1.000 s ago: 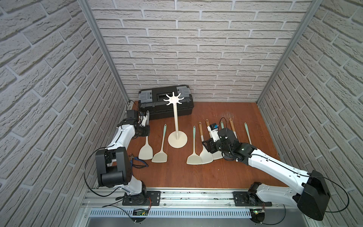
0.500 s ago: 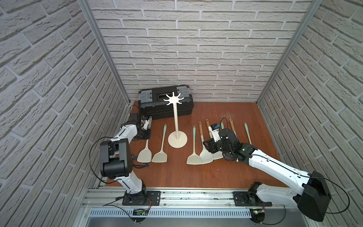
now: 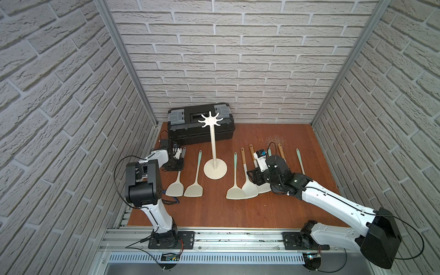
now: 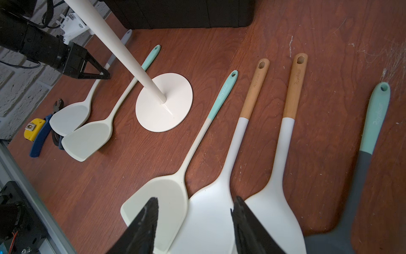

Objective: Take the spatula off the kitchen utensil rack
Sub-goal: Place the spatula at the center of the board, then reset both arms

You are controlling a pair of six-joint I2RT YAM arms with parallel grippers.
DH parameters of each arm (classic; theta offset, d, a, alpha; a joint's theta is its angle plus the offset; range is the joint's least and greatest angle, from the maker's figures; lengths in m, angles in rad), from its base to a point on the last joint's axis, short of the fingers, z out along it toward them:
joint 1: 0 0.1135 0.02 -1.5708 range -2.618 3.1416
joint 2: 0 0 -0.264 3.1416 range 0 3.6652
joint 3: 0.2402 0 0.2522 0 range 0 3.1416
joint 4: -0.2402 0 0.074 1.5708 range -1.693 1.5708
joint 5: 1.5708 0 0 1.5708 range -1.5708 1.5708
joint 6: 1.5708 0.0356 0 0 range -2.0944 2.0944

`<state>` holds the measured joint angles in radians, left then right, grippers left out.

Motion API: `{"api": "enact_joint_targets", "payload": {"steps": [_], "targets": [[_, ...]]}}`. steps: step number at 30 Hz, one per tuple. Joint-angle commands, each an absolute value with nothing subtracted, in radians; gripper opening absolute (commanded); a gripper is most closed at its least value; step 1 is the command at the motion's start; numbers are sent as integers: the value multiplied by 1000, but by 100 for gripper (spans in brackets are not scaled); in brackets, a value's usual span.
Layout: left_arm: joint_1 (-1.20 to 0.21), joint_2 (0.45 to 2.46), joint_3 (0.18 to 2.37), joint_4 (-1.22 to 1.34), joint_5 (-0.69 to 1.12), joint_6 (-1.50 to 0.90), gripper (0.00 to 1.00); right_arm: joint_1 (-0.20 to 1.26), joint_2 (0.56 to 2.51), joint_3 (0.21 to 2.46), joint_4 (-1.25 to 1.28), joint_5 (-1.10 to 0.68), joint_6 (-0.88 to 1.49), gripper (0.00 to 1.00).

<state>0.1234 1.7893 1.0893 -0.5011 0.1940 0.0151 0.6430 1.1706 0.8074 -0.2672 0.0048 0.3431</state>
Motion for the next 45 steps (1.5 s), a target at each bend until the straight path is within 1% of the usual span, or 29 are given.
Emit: {"api": "enact_joint_targets", "payload": {"steps": [1,6,9,13,14,15,16,17,20,23,26,28,30,35,39,41,43,45], "targets": [[126,1791,1112,-483,189,4,24,635,1143,808,-270,28,332,57],[126,1717,1122,-501,198,5,41,628,1141,862,-357,140,327,62],[126,1629,1145,-526,209,6,53,622,1122,895,-424,261,297,74],[124,1481,1190,-563,221,13,58,601,1075,908,-459,420,231,93],[124,1441,1198,-569,220,14,64,592,1061,907,-458,460,215,100],[123,1401,1200,-568,219,15,73,583,1048,900,-452,517,201,100],[122,1364,1194,-564,216,13,92,572,1037,892,-441,570,196,100],[120,1321,1180,-549,210,9,98,556,1029,881,-427,619,194,100],[113,1198,1071,-475,160,-38,98,487,1014,832,-361,734,189,100],[109,1091,884,-357,49,-148,98,415,1008,713,-194,803,186,100],[107,1021,677,-188,-32,-244,98,347,1028,574,40,726,114,100],[106,998,527,-20,-32,-249,98,297,1065,536,111,655,108,100],[95,989,430,103,-47,-245,98,258,1106,534,134,617,110,100],[63,1024,369,218,-113,-188,98,199,1197,495,308,554,26,100],[59,1068,342,360,-107,-153,98,139,1272,442,485,433,14,100],[50,1106,336,418,-112,-144,98,130,1332,406,611,377,-12,100],[38,1169,350,448,-110,-116,98,127,1348,427,608,319,-39,100],[28,1226,382,435,-102,-94,98,122,1383,411,706,290,-78,100]]}}
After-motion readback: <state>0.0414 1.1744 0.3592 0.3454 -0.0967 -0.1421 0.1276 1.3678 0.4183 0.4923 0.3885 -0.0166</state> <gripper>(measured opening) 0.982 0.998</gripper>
